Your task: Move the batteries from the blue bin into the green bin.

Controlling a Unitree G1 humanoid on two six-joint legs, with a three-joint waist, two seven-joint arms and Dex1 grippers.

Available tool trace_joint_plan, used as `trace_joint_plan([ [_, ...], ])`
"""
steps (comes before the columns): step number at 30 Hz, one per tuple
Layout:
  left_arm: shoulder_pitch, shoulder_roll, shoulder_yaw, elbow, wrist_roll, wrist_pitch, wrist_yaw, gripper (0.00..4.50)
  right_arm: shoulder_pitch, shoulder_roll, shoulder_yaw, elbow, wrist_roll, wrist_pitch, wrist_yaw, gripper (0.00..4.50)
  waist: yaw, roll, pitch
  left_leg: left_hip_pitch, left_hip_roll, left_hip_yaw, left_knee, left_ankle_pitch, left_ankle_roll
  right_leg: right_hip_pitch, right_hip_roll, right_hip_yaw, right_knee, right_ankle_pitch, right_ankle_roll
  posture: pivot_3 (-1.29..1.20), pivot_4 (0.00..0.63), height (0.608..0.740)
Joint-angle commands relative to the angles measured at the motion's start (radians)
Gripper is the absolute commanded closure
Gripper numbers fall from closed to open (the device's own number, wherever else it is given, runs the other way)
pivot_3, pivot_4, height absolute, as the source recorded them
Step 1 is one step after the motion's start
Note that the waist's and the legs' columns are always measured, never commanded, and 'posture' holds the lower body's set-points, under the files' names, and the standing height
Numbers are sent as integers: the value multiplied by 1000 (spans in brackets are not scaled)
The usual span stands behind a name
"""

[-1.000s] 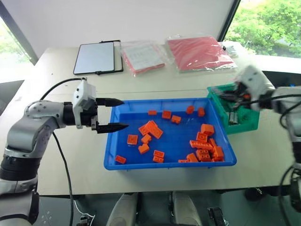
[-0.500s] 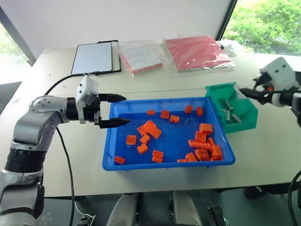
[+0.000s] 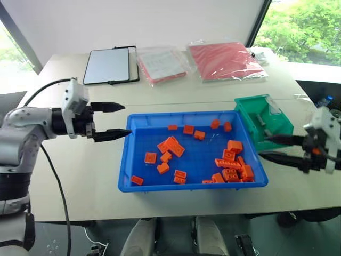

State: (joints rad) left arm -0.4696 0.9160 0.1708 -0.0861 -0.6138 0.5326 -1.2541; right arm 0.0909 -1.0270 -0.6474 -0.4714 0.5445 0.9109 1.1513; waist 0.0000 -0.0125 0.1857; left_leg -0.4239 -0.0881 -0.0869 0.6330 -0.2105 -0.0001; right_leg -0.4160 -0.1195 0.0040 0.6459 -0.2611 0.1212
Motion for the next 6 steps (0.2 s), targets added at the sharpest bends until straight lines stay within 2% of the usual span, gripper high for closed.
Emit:
trace_joint_plan([
  [1,42,39,75,-47,-30,20,7,0,54,24,-99,29,-25,-80,-5,1499,0,0,0,2,1,0,0,0,0,1,0,0,0,0,0,0,150,735],
  [6,80,55,111,-61,-42,31,14,0,107,41,-124,46,-1,-132,2,1499,5,0,0,3,2,0,-2,0,0,2,0,0,0,-2,-3,0,150,735],
])
